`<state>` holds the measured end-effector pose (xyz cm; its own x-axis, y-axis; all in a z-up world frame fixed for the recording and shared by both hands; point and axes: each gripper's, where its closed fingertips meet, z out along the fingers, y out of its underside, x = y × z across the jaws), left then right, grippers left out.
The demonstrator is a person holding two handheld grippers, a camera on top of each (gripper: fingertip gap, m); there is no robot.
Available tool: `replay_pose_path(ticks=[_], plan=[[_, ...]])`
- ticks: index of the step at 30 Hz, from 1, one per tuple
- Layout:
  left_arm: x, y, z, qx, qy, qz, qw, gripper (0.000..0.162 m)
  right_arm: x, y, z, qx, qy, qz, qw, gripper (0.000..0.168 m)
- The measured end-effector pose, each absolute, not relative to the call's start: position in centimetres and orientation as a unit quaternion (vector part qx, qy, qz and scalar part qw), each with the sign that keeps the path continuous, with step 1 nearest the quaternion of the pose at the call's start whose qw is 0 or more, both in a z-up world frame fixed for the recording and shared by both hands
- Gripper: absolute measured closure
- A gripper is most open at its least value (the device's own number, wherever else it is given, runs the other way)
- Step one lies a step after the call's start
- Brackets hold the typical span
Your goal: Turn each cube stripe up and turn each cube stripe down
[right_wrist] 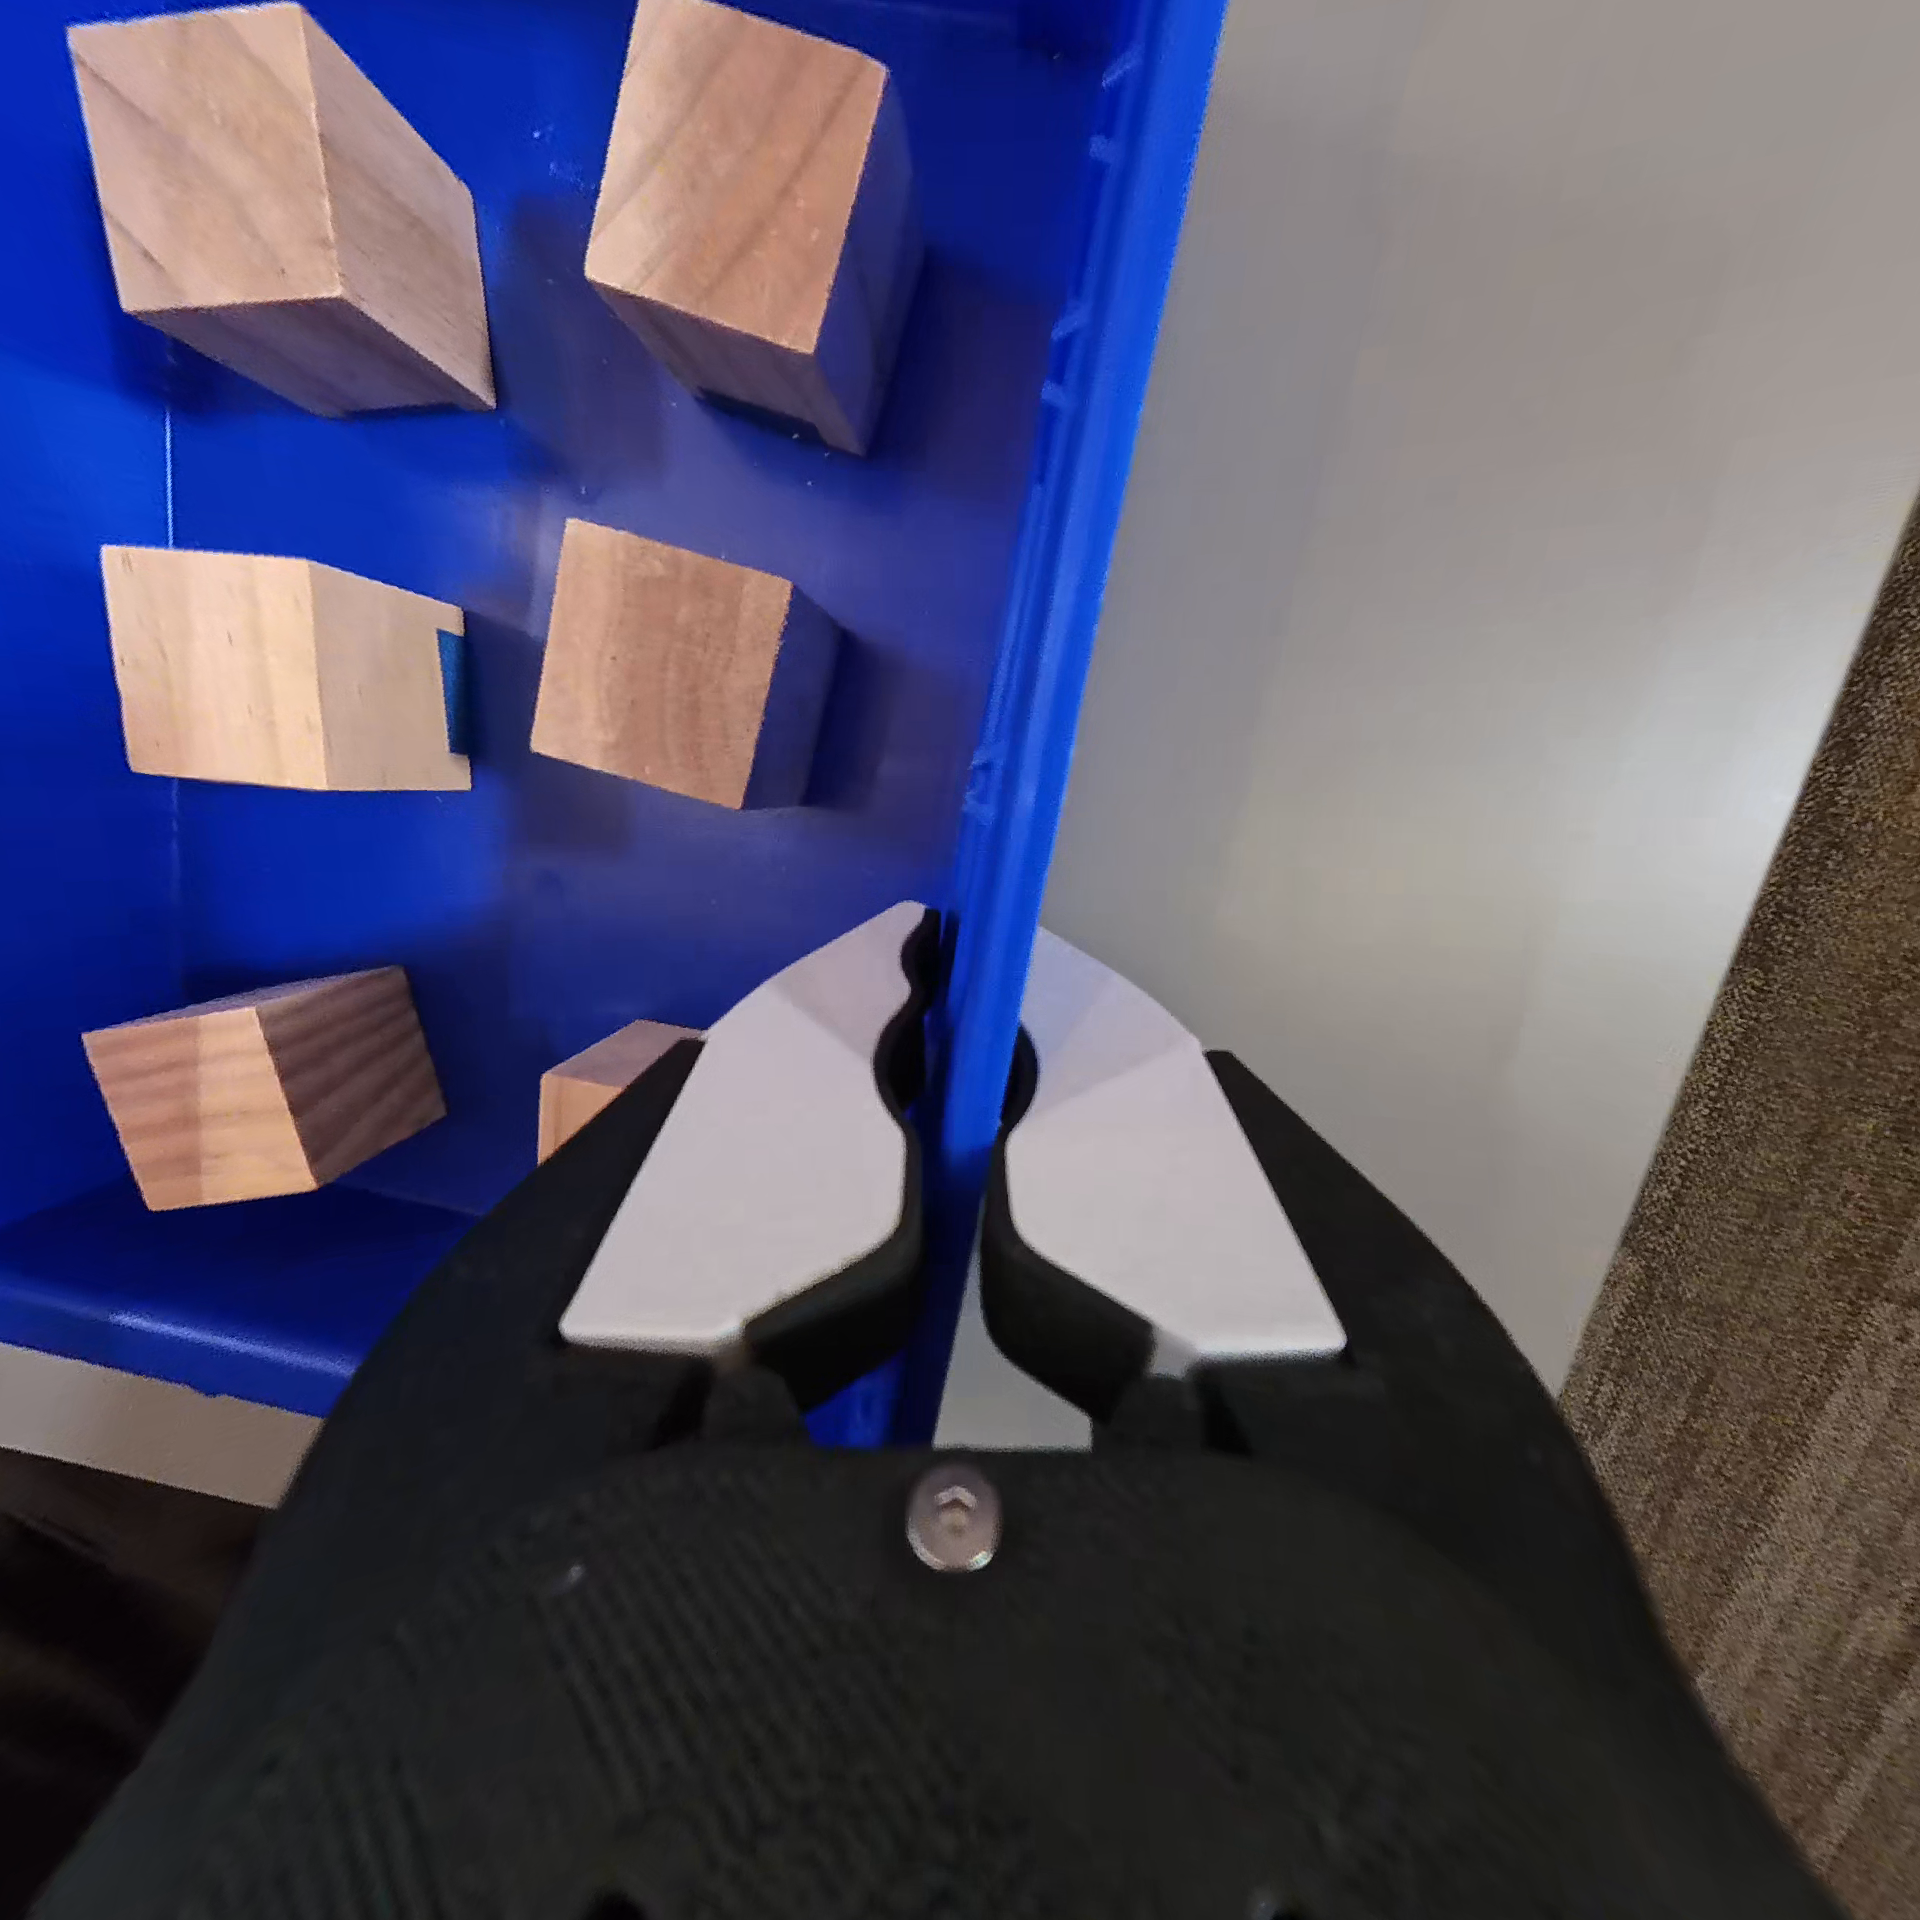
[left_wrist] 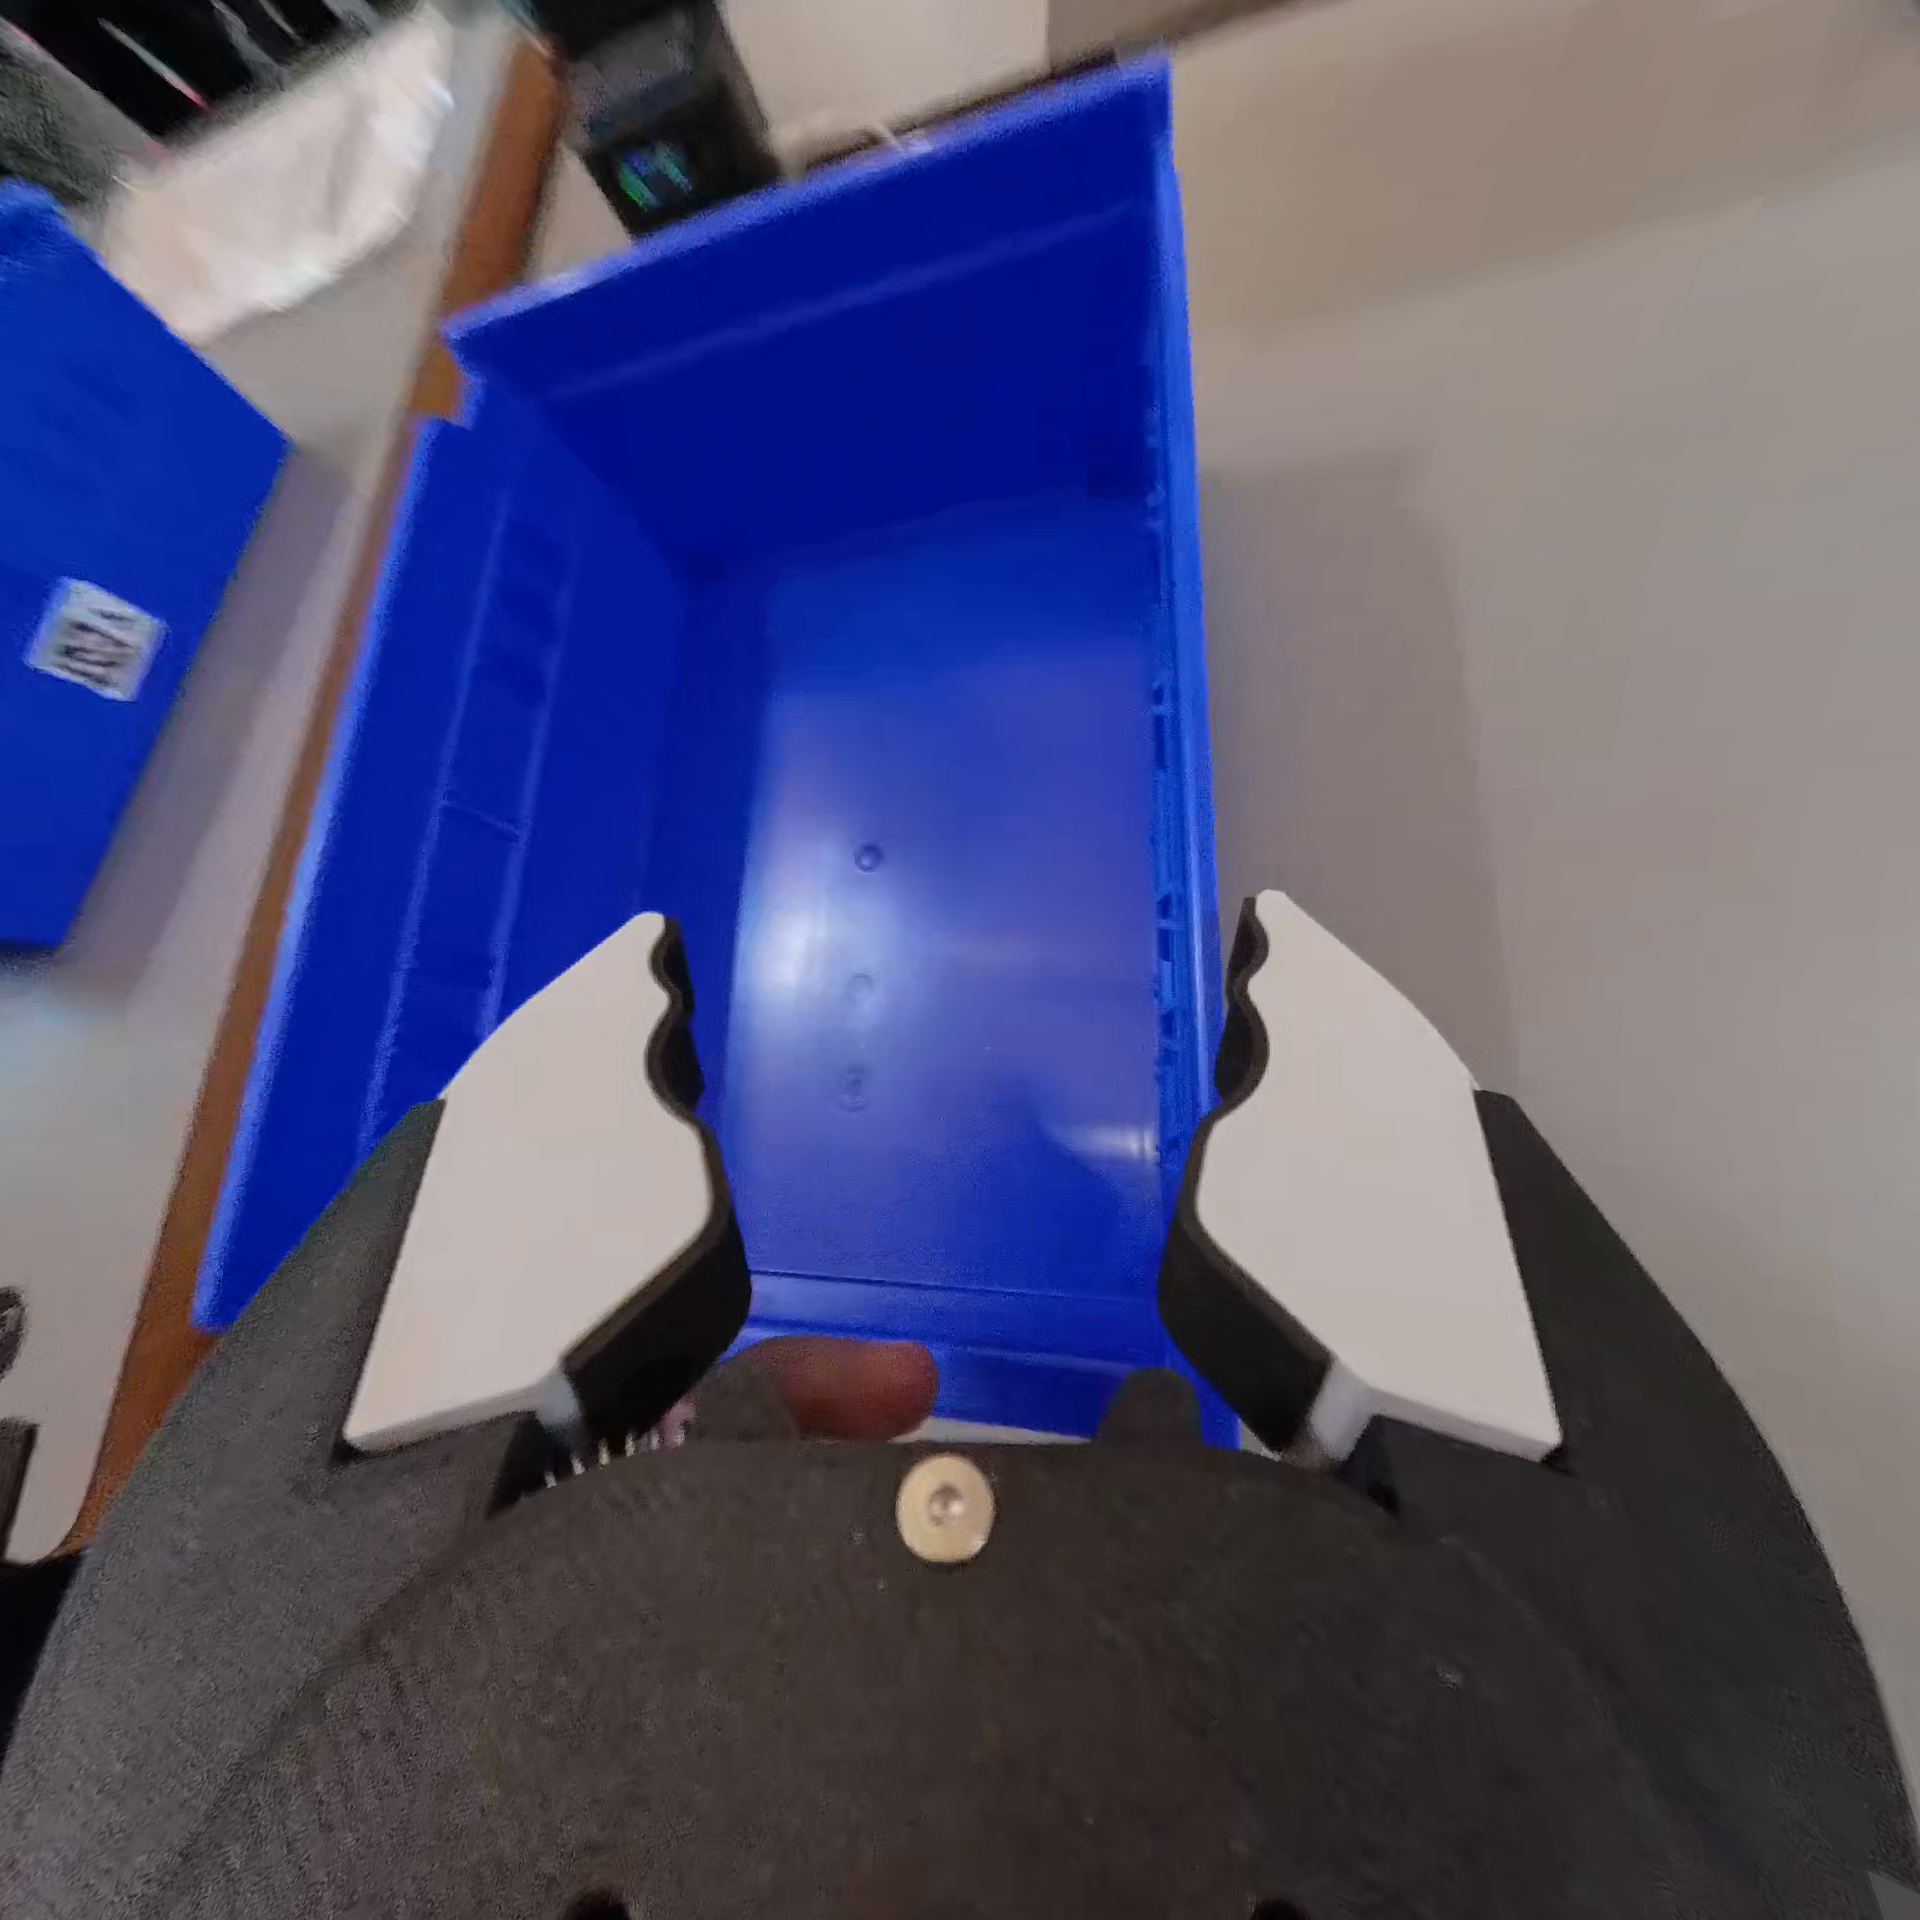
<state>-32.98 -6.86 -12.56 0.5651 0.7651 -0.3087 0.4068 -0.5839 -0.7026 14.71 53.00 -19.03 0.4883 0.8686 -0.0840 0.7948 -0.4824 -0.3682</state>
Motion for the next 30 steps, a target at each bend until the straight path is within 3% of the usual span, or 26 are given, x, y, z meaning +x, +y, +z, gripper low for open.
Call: replay_pose_path(ticks=[4, 8, 10, 13, 19, 30], plan=[[-33.3, -3.5, -14.2, -0.879, -0.312, 0.2, 0.301, 0.114, 13.8, 52.4, -19.1, -0.848, -0.494, 0.132, 0.137, 0.161], [-32.8, -1.7, -15.8, -0.913, -0.257, 0.152, 0.277, 0.144, 12.8, 51.4, -19.0, -0.845, -0.499, 0.135, 0.137, 0.162], [-33.1, -2.3, -17.2, -0.928, -0.236, 0.183, 0.223, 0.142, 12.1, 50.6, -19.0, -0.846, -0.494, 0.141, 0.139, 0.162], [-33.7, -2.2, -17.4, -0.922, -0.217, 0.243, 0.211, 0.147, 11.0, 48.7, -19.0, -0.848, -0.491, 0.142, 0.141, 0.161], [-34.2, -2.7, -16.5, -0.907, -0.257, 0.232, 0.239, 0.153, 7.4, 43.9, -18.8, -0.837, -0.504, 0.165, 0.133, 0.162], [-34.1, -6.2, -4.7, -0.84, -0.294, 0.301, 0.344, 0.152, -6.7, 32.9, -18.7, -0.778, -0.589, 0.194, 0.101, 0.162]])
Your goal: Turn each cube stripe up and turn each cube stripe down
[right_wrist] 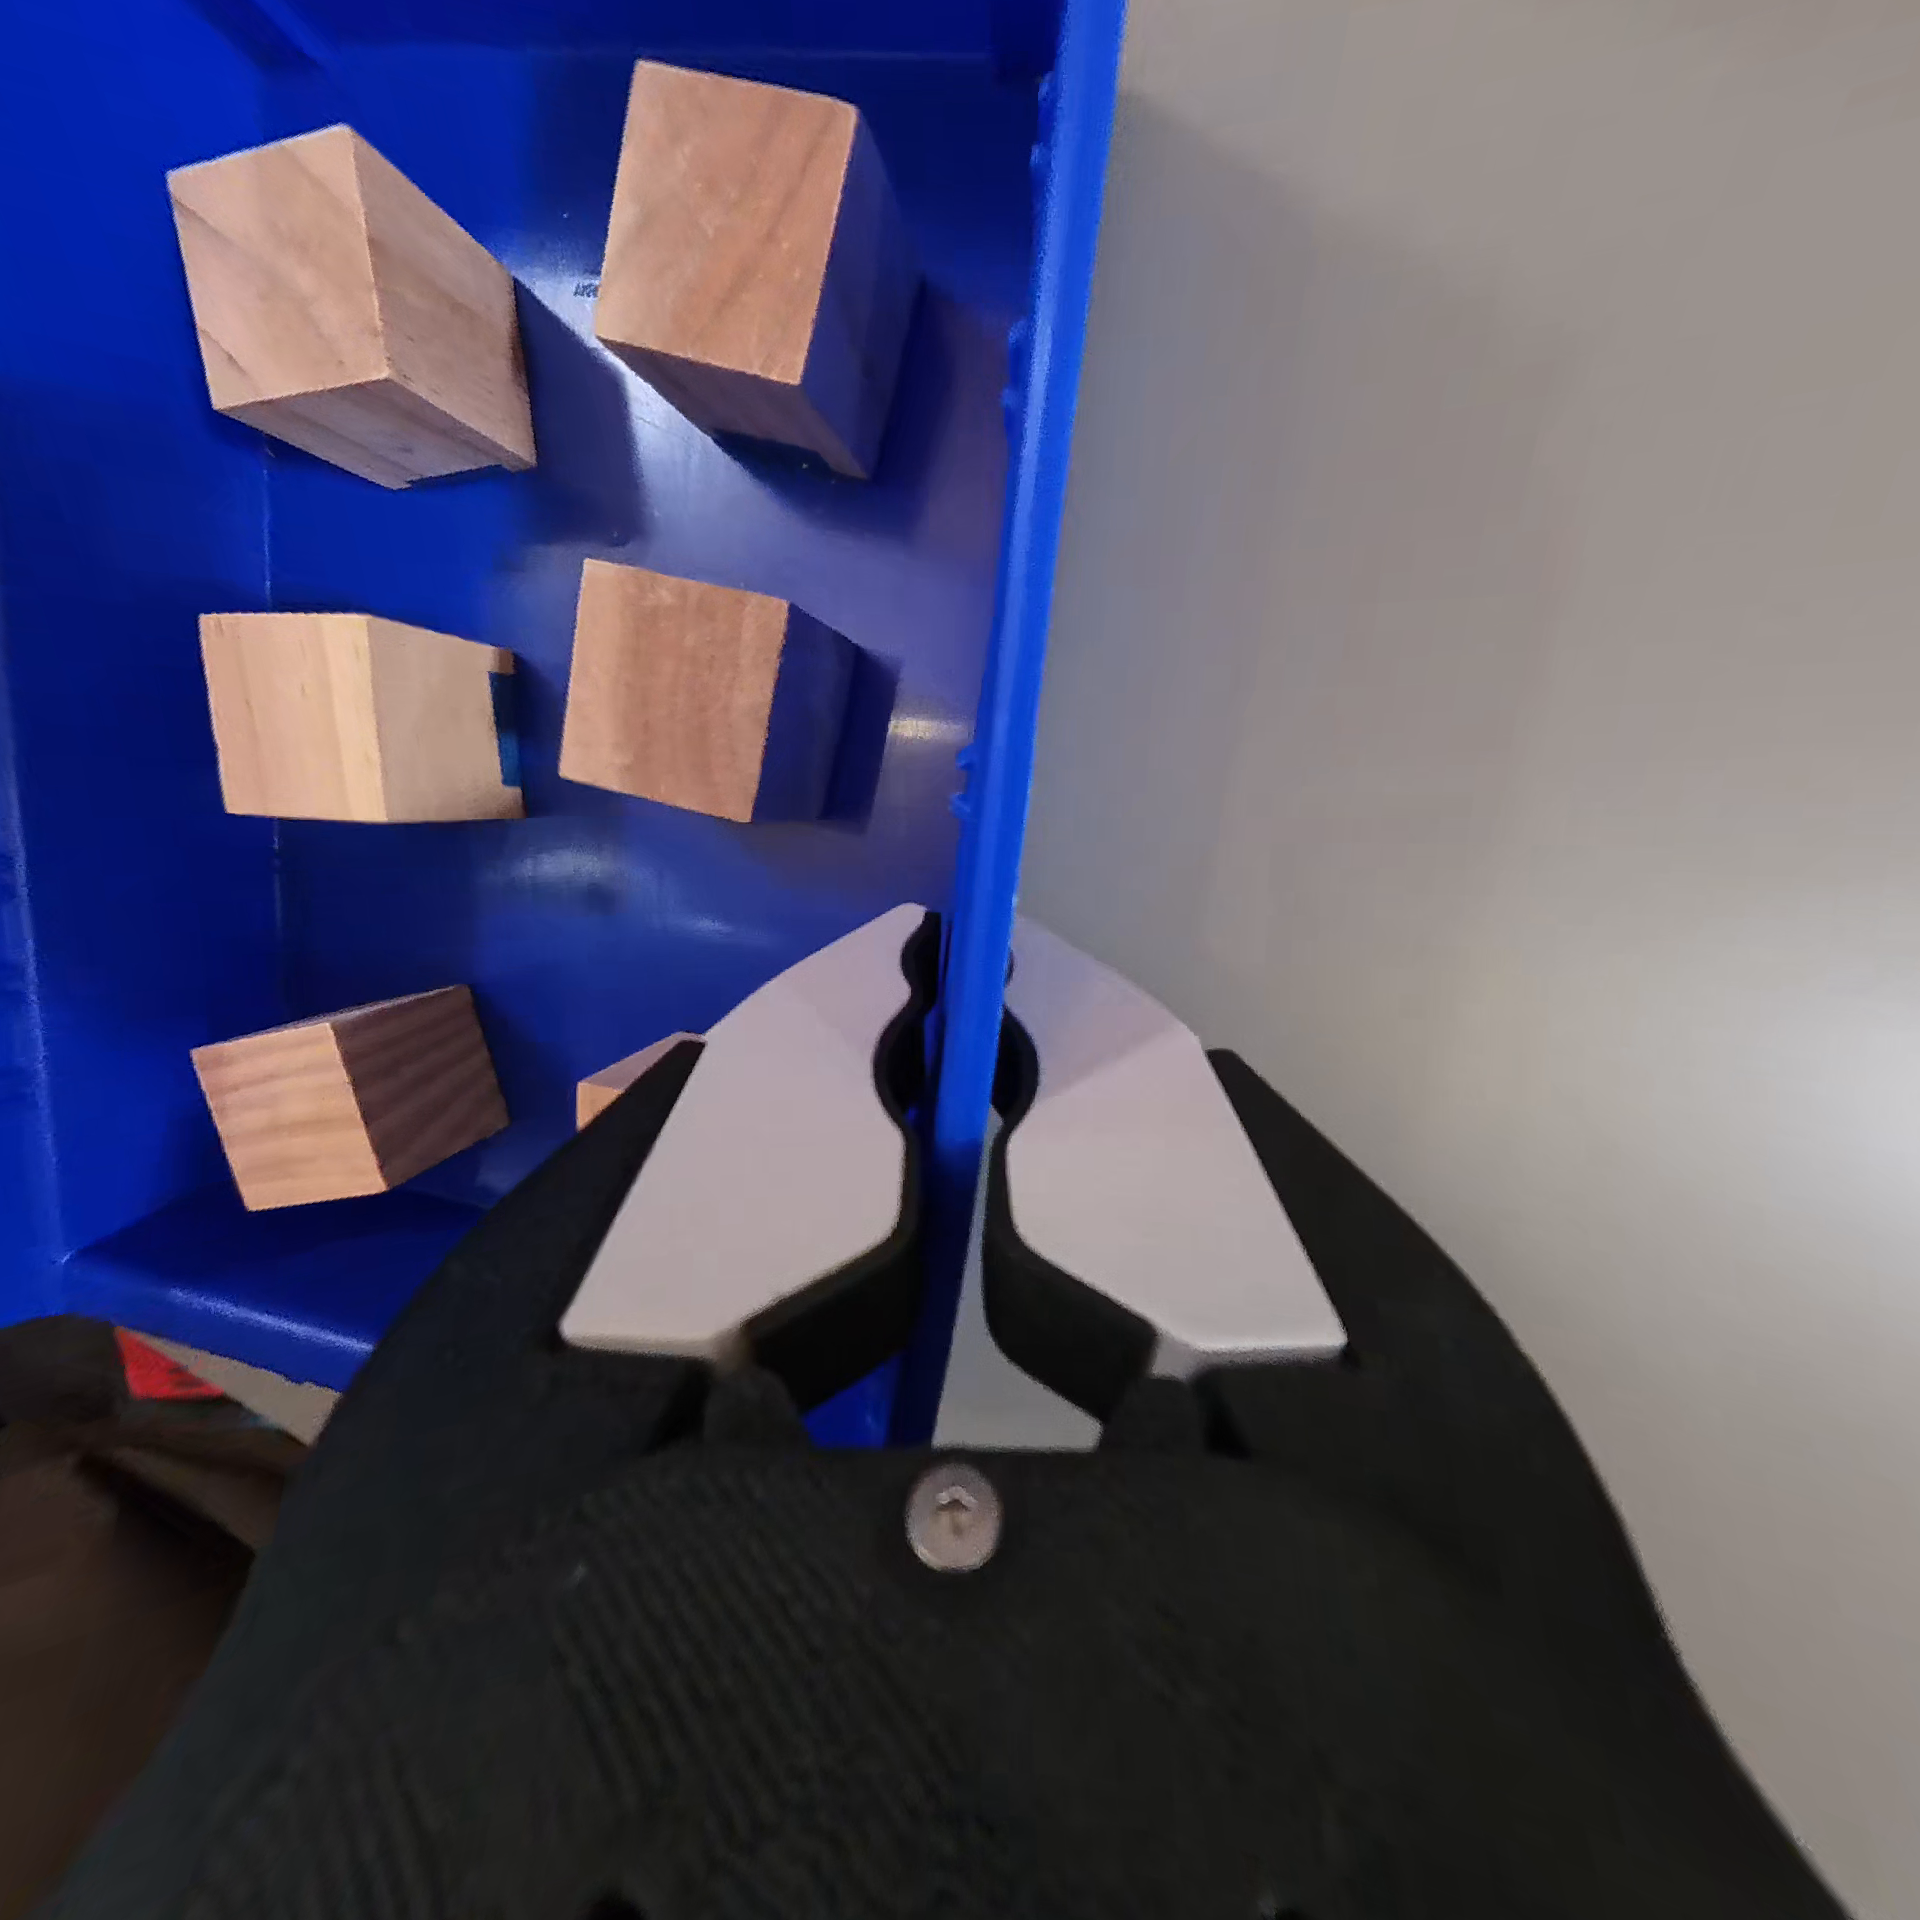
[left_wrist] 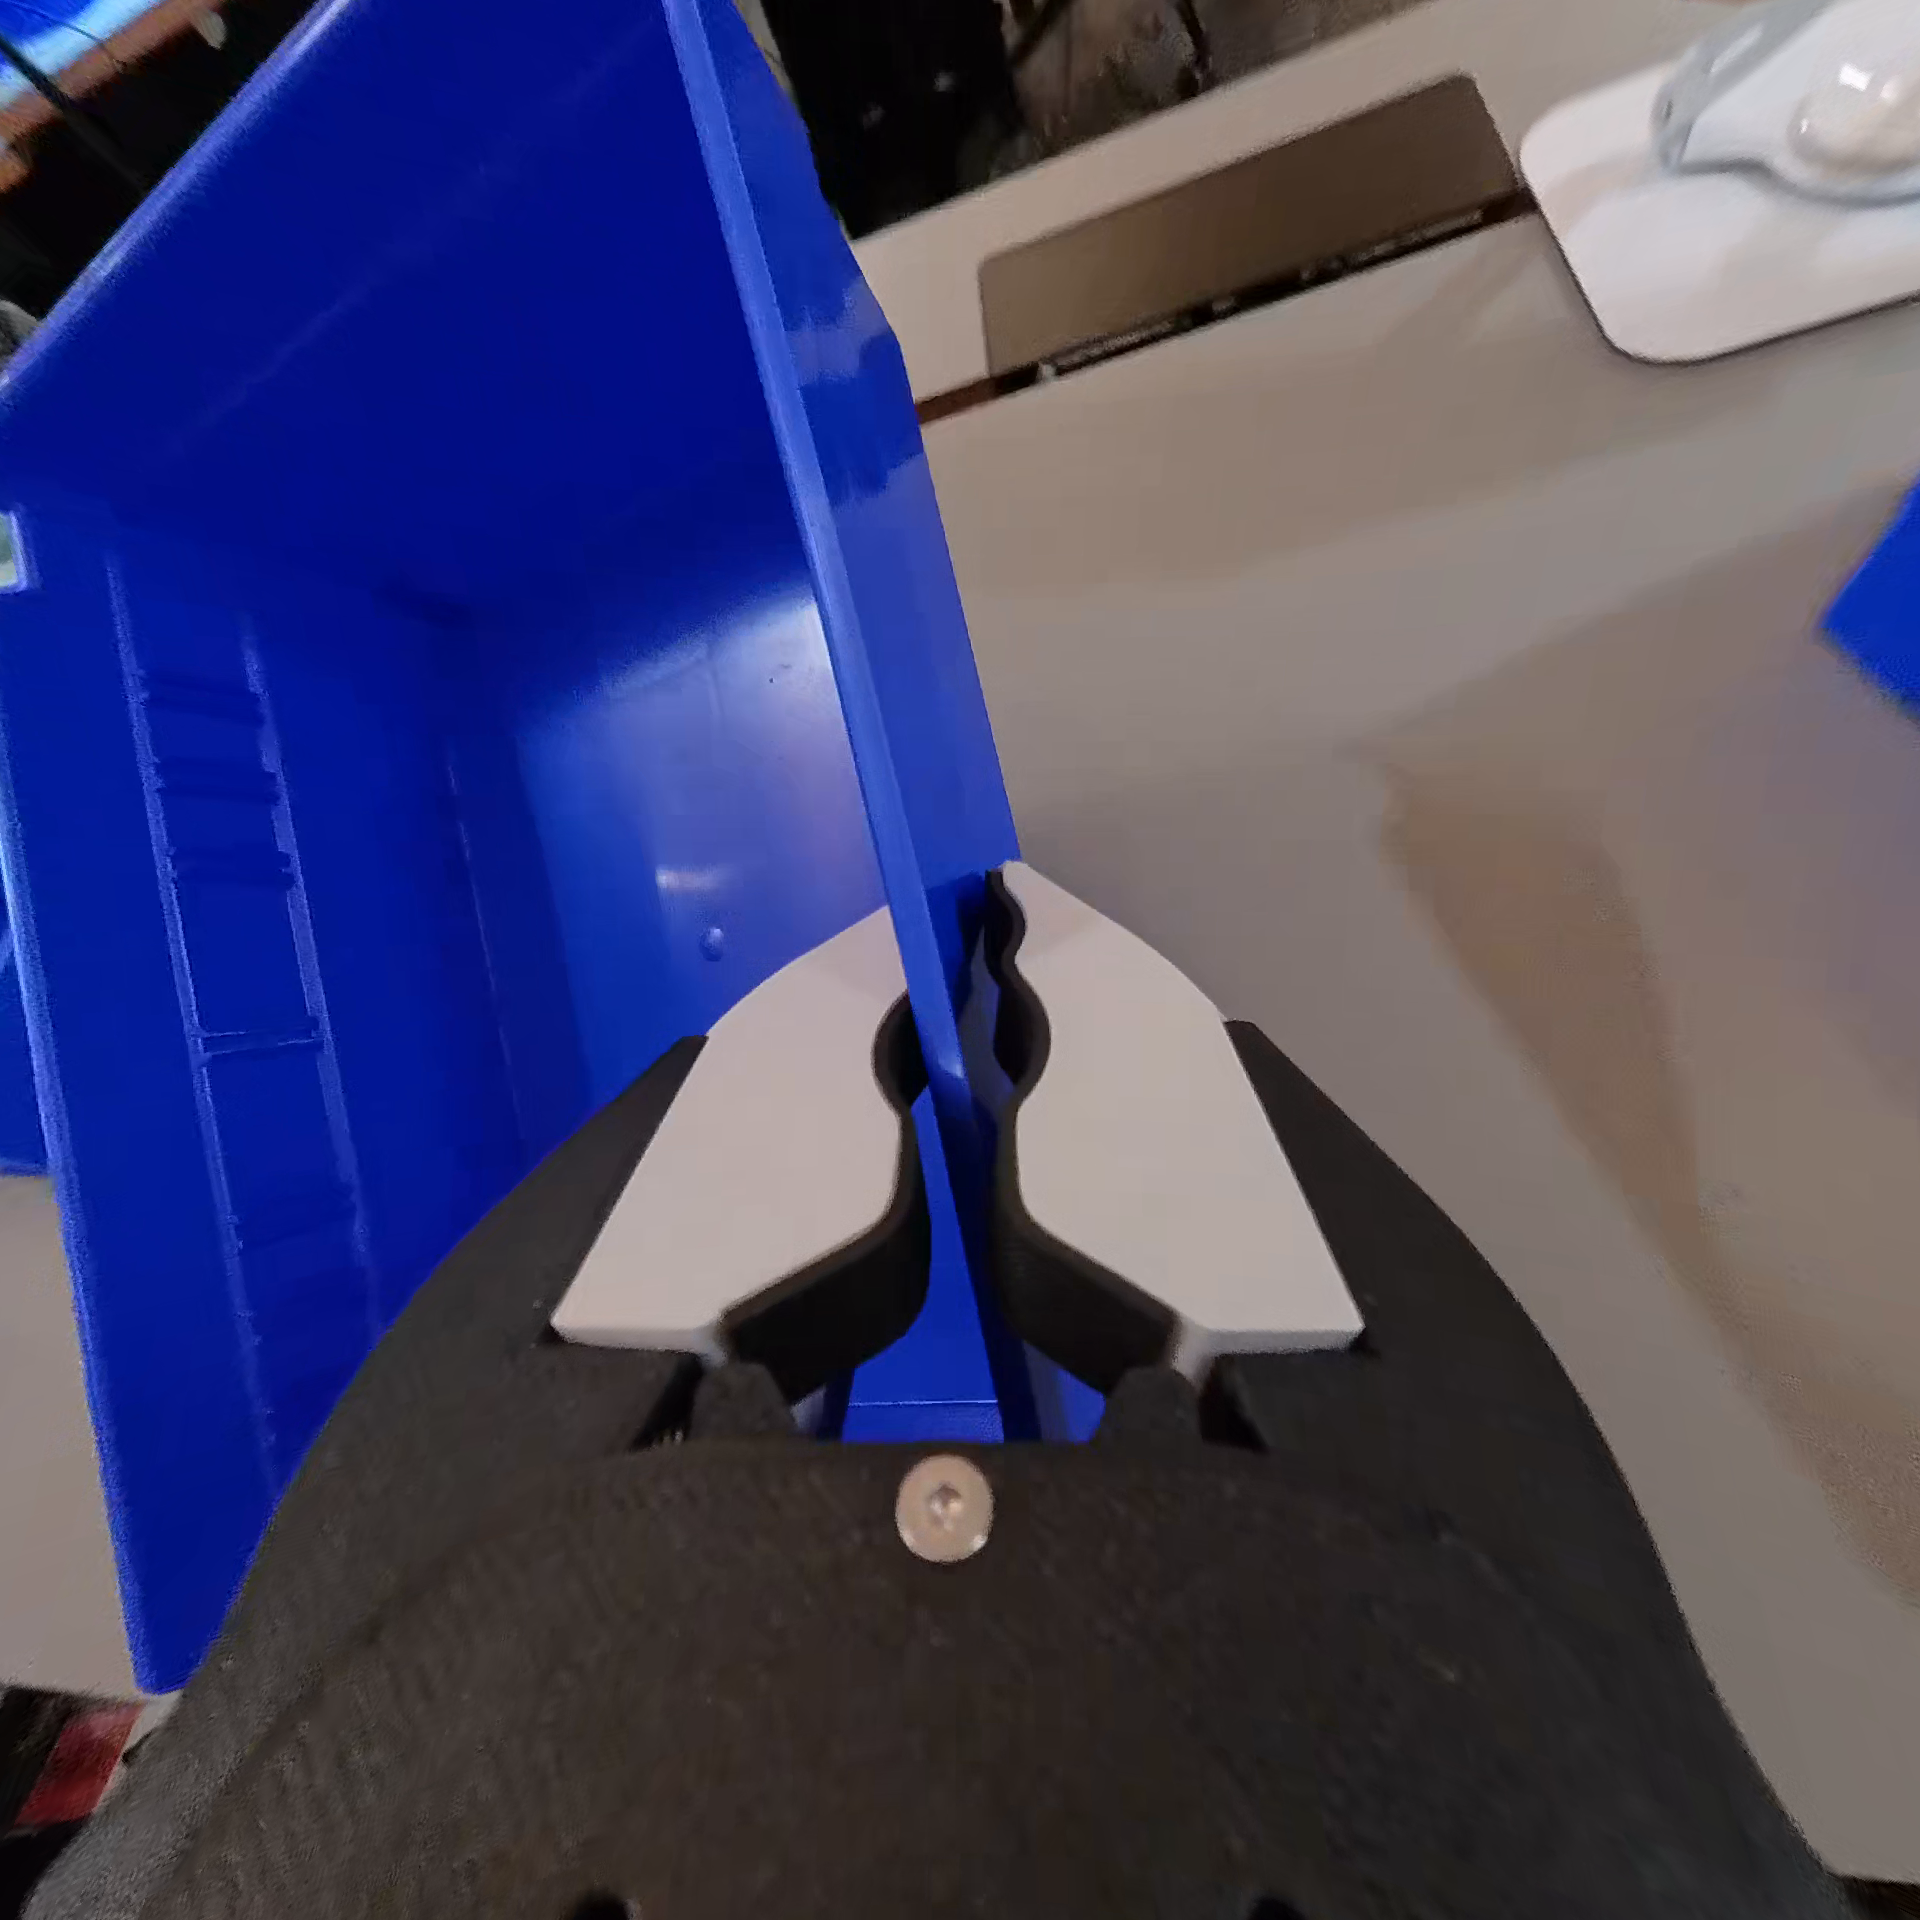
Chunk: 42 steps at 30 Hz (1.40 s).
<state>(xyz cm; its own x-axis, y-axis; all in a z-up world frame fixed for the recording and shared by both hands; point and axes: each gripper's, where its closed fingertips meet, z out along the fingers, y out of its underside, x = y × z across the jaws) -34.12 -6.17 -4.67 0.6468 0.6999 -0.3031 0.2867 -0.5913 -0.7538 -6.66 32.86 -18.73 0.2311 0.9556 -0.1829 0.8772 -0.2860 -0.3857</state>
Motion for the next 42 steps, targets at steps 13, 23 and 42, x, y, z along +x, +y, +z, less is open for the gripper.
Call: replay_pose_path(ticks=[13, 23, 42], plan=[[-33.9, -17.2, -0.7, -0.783, -0.389, 0.336, 0.35, 0.152, -30.0, 13.8, -18.7, -0.781, -0.589, 0.182, 0.104, 0.163], [-34.6, -20.1, -1.2, -0.769, -0.413, 0.339, 0.351, 0.152, -39.2, 2.7, -18.3, -0.824, -0.498, 0.232, 0.139, 0.152], [-29.2, -12.2, 1.1, -0.829, -0.302, 0.344, 0.32, 0.152, -31.1, 8.9, -6.1, -0.63, -0.626, 0.319, 0.33, 0.119]])
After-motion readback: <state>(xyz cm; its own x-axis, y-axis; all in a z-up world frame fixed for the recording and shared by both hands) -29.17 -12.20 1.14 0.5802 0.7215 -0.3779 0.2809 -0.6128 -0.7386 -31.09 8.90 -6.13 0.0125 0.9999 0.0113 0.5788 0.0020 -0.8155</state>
